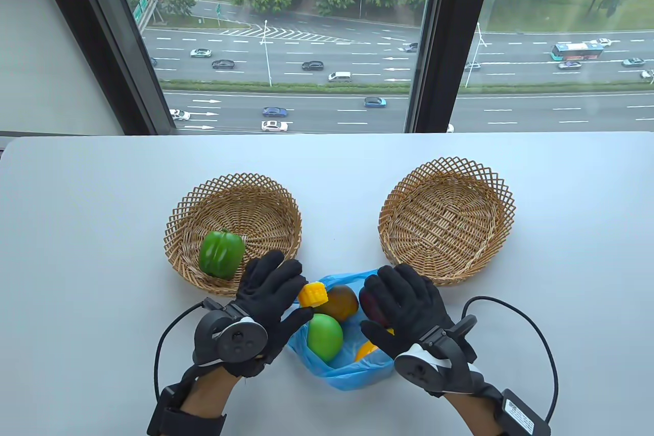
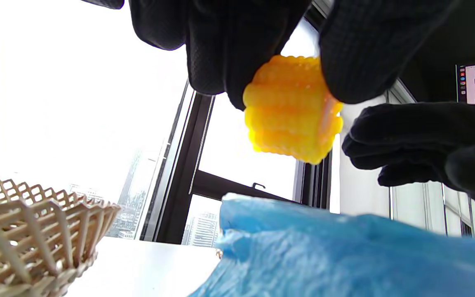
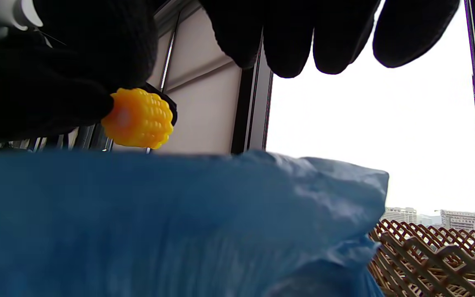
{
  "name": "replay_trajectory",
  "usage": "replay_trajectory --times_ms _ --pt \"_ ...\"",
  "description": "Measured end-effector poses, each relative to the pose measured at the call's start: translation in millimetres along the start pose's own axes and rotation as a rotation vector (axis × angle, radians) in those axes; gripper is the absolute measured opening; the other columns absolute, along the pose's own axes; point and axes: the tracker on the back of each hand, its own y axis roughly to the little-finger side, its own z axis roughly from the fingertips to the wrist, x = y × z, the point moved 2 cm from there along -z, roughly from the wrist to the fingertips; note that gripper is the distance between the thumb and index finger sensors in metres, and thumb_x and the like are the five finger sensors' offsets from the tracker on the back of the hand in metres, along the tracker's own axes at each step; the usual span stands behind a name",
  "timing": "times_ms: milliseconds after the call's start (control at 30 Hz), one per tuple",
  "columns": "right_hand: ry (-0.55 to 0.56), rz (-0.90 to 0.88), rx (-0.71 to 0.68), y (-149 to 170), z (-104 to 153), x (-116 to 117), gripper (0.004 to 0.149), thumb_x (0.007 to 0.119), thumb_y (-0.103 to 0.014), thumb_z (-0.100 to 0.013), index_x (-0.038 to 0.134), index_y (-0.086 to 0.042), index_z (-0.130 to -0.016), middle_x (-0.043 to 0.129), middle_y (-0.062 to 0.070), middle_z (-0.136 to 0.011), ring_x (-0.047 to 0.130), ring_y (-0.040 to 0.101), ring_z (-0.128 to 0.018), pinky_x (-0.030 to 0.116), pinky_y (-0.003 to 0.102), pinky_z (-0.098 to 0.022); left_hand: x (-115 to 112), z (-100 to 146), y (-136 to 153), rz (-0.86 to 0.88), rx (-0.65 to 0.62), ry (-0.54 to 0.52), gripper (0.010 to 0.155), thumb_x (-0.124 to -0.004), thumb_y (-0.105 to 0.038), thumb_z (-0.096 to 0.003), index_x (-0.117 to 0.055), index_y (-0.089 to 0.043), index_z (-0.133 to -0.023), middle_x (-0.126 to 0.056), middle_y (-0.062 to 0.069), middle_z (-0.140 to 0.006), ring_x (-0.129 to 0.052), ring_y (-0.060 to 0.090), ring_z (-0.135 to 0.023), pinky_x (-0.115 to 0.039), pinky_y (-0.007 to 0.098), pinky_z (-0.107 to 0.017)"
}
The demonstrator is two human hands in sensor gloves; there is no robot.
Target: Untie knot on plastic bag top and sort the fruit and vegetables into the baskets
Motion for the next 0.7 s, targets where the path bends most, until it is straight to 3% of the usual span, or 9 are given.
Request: replay_trajectory --times_ms 133,300,700 --pt "-0.025 -0.011 0.005 1 0 4 0.078 0.079 -0.056 -0.052 0.058 -0.009 -0.111 0.06 0.024 -0.111 0.066 0.057 -0.096 0.064 0.069 -0.062 8 1 3 -0.083 -0.023 -0.04 0.064 -0.085 -0.053 -0.0429 -0.086 -0.013 -0.093 -0.077 0.007 -0.108 -0.055 0.041 -0.105 -0.047 0.063 -0.072" --pt "-0.06 -0.056 -0.001 -2 1 11 0.079 0.079 -0.056 -0.052 0.058 -0.008 -0.111 0.06 0.024 -0.111 0.066 0.057 -0.096 0.063 0.069 -0.062 9 2 16 -0.102 0.013 -0.008 0.063 -0.084 -0.051 -0.0433 -0.086 -0.012 -0.093 -0.077 0.007 -0.109 -0.054 0.04 -0.106 -0.047 0.063 -0.073" --pt "-0.084 -0.059 -0.01 -4 1 14 0.078 0.078 -0.056 -0.052 0.058 -0.008 -0.111 0.06 0.024 -0.111 0.065 0.057 -0.096 0.063 0.069 -0.062 19 8 61 -0.163 0.216 0.004 0.064 -0.082 -0.049 -0.0437 -0.086 -0.011 -0.095 -0.076 0.008 -0.11 -0.052 0.042 -0.106 -0.045 0.064 -0.073"
